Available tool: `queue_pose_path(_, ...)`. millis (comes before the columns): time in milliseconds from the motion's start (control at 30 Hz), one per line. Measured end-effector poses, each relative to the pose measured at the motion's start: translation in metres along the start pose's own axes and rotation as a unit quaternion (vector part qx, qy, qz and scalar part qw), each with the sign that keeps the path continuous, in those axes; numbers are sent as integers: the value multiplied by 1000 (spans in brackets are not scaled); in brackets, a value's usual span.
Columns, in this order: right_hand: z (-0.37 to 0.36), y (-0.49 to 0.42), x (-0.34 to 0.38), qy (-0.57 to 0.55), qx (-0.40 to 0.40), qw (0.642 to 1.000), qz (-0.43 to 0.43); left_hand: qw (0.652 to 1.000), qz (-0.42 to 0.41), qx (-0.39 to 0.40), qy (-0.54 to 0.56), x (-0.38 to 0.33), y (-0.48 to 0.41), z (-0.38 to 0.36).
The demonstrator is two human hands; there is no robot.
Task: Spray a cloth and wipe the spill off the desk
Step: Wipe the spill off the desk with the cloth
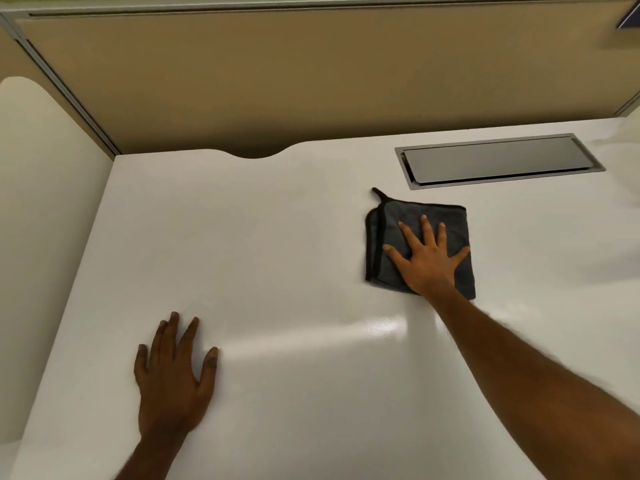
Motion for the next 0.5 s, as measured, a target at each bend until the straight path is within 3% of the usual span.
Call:
queue_pose_path(200, -22, 85, 26, 10, -10, 999, 35, 1000, 1, -7, 2, -2, 1, 1)
queue_pose_path(367, -42, 135, 92, 23, -10, 991, 128, 1000, 1, -14, -2, -1, 2, 0)
queue_pose_path(500, -47, 123, 136, 29, 3, 977, 211, 1000, 0, -17, 0, -1, 2, 0)
Point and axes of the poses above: each hand's wrist, its own y-axis away from the middle knuckle, its own z-axis out of the back of the hand, x = y × z, the point moved 6 cm from there along -y, towards the middle knuckle, and after that the axes turned 3 degrees about z, right-handed, at the moved point
